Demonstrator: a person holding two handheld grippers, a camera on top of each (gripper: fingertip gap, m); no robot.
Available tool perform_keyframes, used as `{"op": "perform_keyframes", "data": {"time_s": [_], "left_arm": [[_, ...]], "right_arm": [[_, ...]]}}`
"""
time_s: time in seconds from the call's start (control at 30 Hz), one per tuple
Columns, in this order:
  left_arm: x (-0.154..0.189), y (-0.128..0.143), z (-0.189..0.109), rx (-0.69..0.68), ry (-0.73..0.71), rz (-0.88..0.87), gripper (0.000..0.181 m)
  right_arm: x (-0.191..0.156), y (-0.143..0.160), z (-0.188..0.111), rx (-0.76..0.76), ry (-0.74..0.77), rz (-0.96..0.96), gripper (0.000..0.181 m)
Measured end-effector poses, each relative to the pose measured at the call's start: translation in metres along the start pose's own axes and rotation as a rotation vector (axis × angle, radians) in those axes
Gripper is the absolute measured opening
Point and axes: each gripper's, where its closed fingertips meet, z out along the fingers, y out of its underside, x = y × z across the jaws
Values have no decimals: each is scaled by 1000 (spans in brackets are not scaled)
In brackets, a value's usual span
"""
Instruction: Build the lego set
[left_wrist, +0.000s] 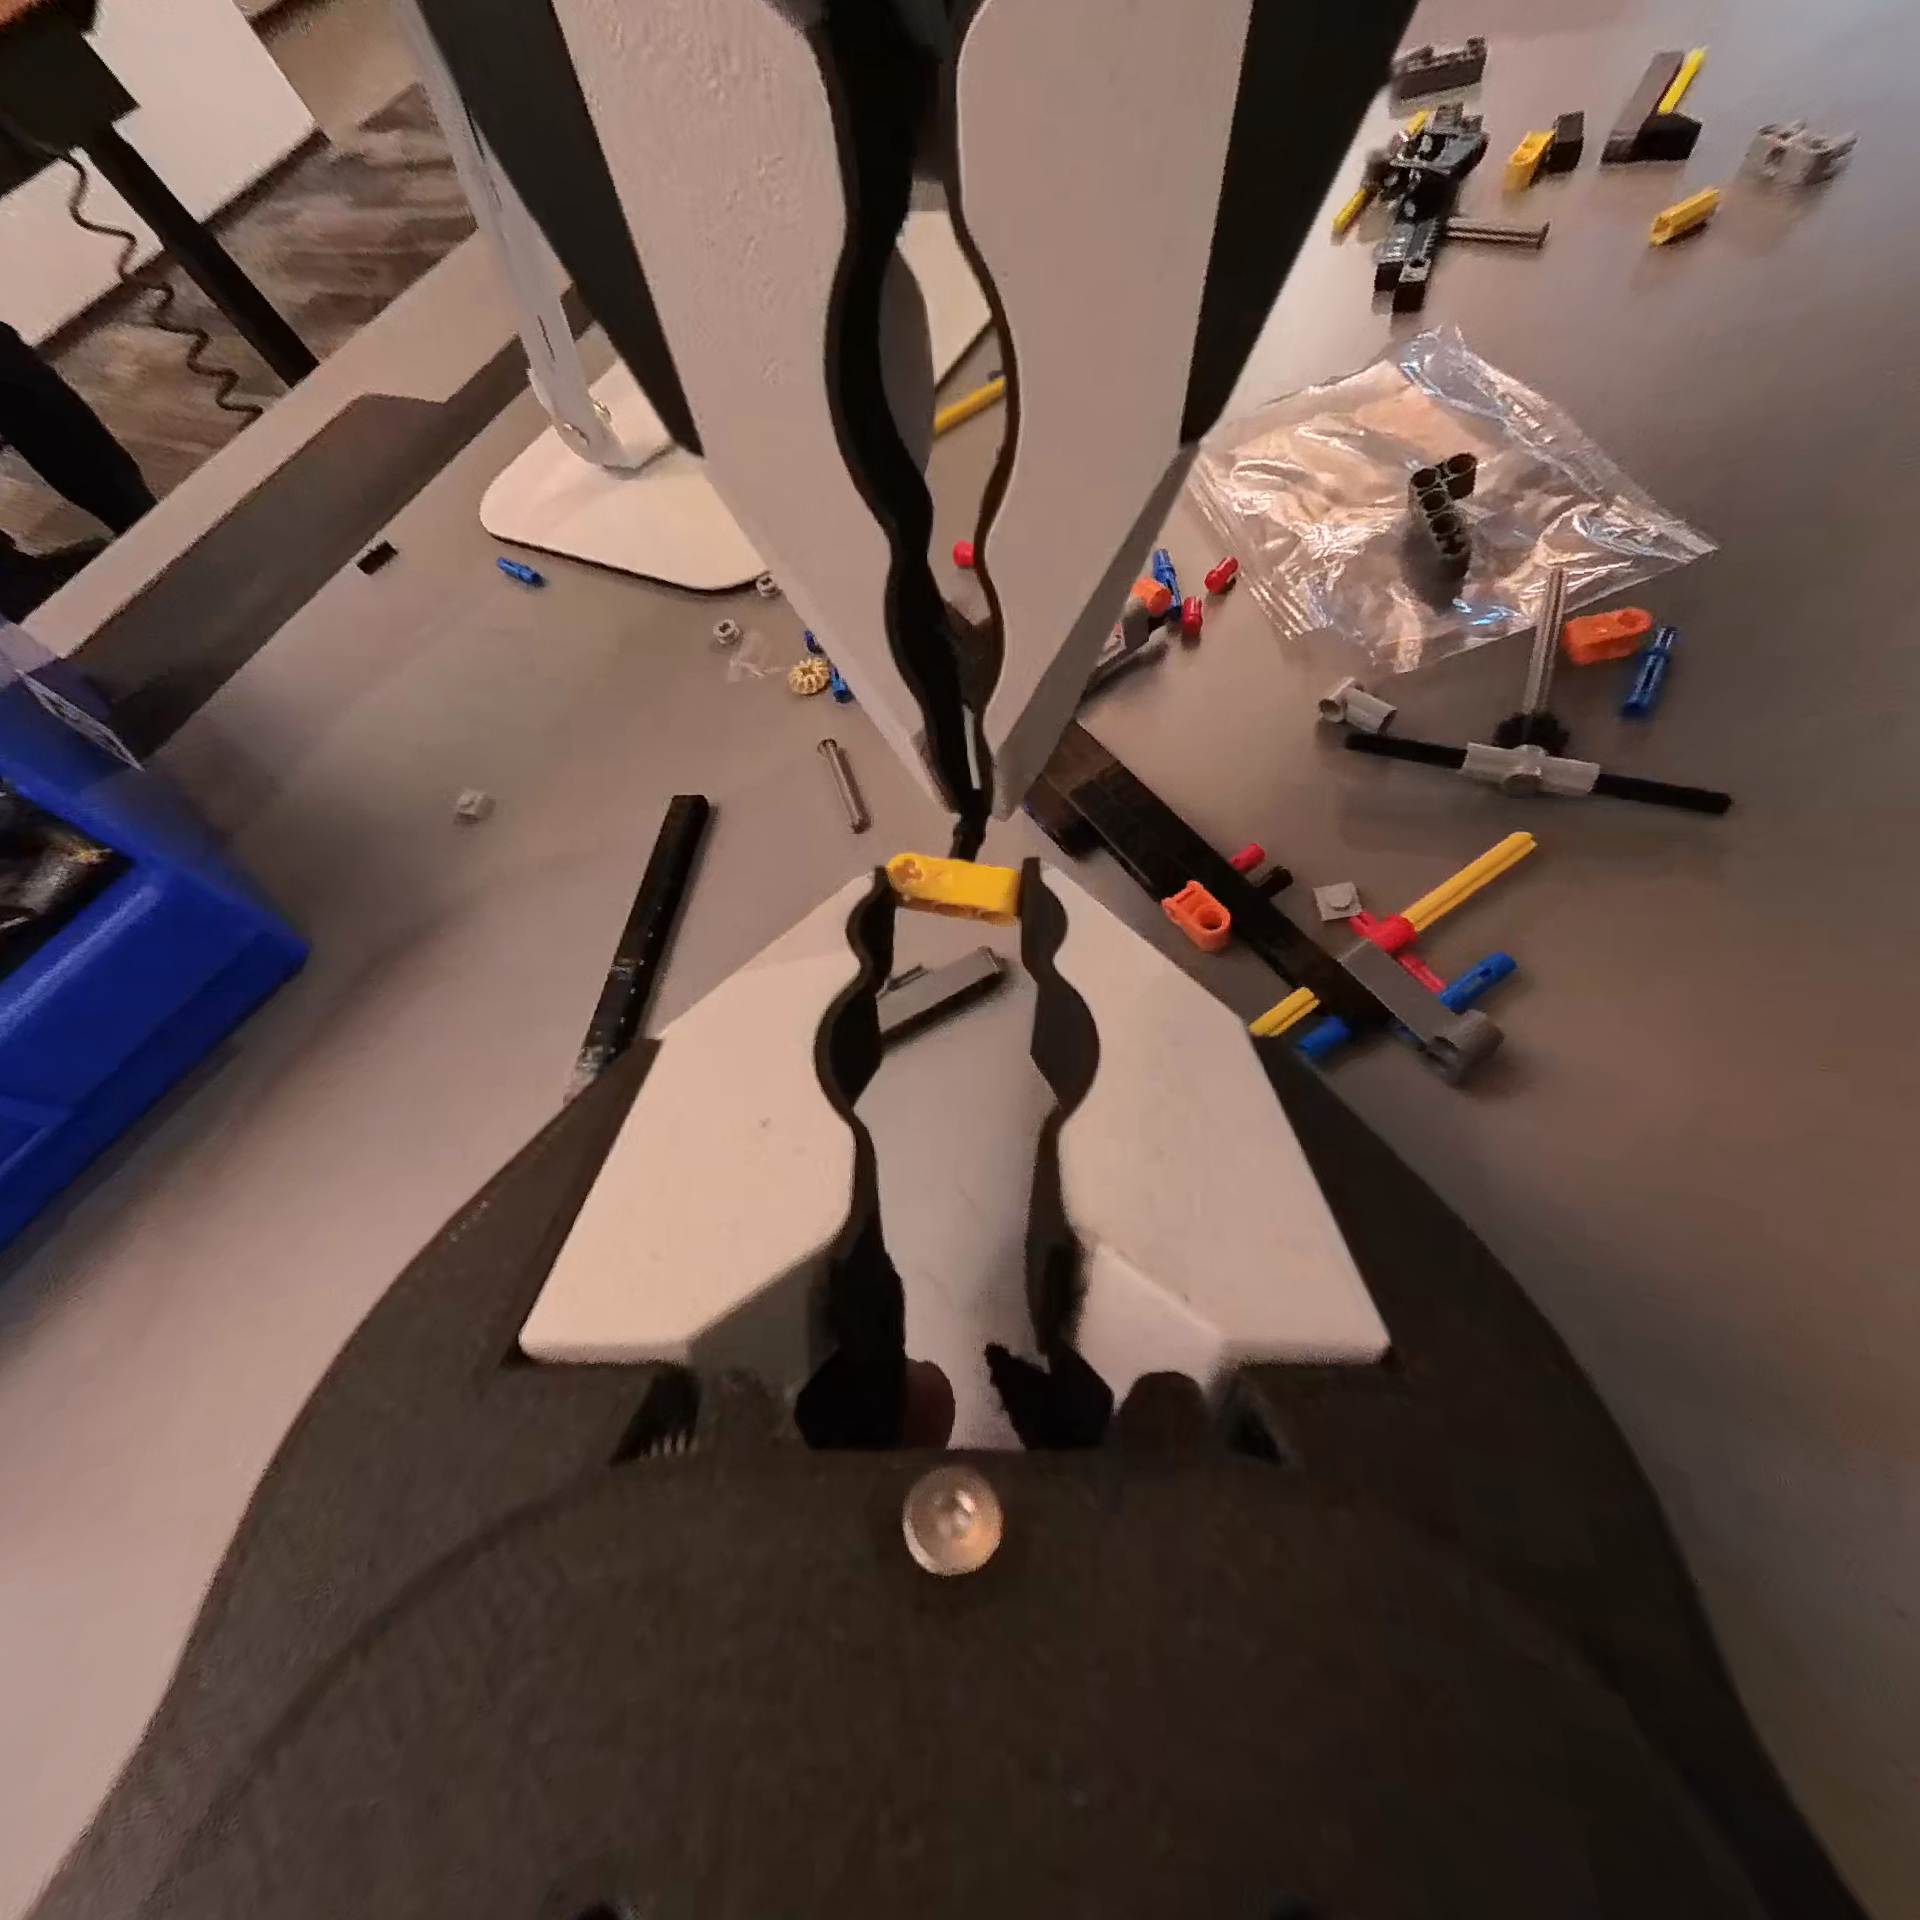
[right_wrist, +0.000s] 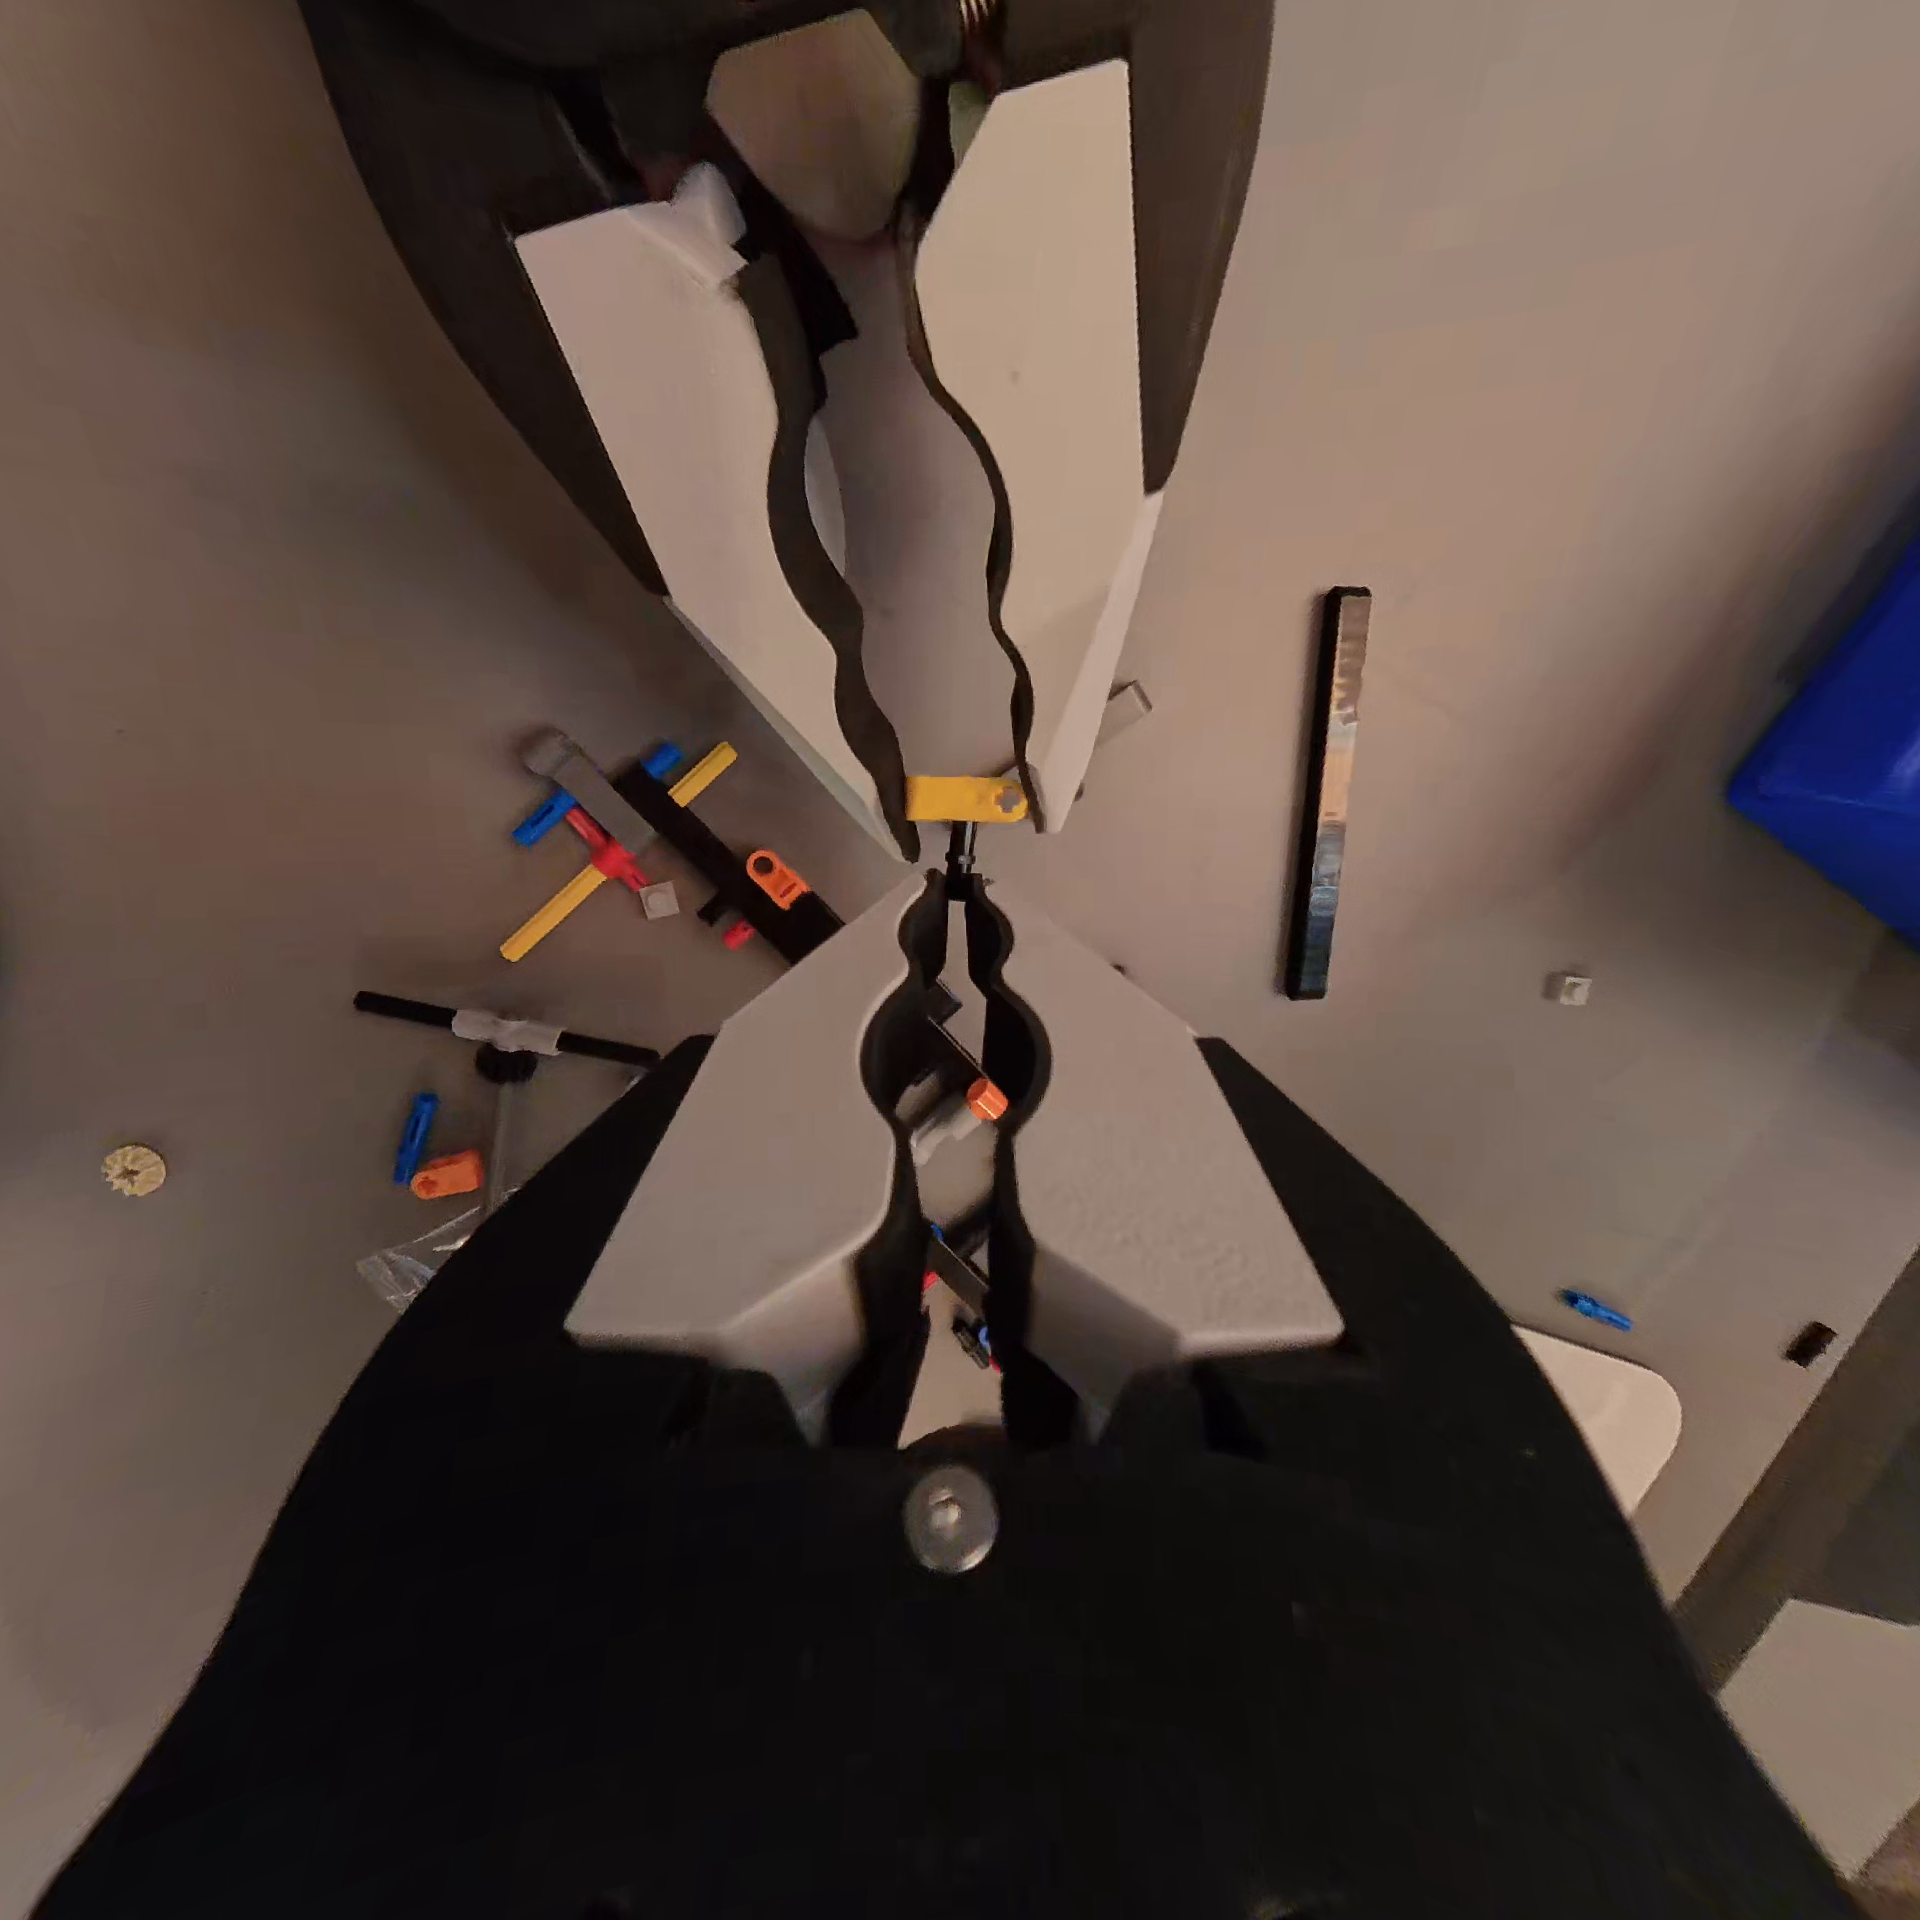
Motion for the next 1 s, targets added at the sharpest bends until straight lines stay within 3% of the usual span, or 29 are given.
{"op": "perform_keyframes", "data": {"time_s": [0.57, 0.77, 1.0], "left_arm": [[22, 35, 1, -199, 159, -6, 22], [26, 42, -5, -229, 215, -73, 22], [25, 45, -11, -227, 226, -89, 22]], "right_arm": [[-17, -9, 26, 232, -137, 171, 0], [-24, -3, 46, 218, -111, 187, 1], [-23, -6, 48, 243, -93, 193, 1]]}}
